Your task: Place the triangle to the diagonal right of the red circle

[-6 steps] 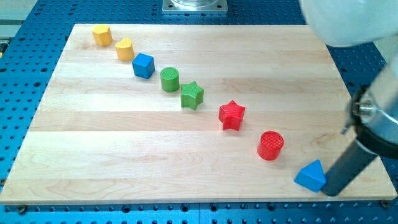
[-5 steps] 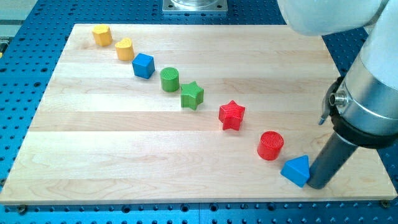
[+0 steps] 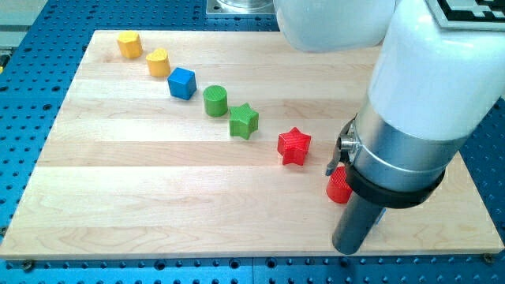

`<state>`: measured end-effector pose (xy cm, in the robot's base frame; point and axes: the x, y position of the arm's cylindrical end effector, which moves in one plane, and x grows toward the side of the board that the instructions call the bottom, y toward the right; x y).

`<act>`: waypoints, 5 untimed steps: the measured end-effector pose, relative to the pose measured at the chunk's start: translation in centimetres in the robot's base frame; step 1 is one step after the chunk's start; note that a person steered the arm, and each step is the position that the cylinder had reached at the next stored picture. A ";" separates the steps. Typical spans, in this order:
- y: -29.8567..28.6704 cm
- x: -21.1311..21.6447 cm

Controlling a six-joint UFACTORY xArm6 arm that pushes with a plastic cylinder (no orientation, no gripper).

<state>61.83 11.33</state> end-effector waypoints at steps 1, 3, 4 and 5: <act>0.4 -0.1; 2.2 -0.6; 3.7 -1.4; 3.7 -4.3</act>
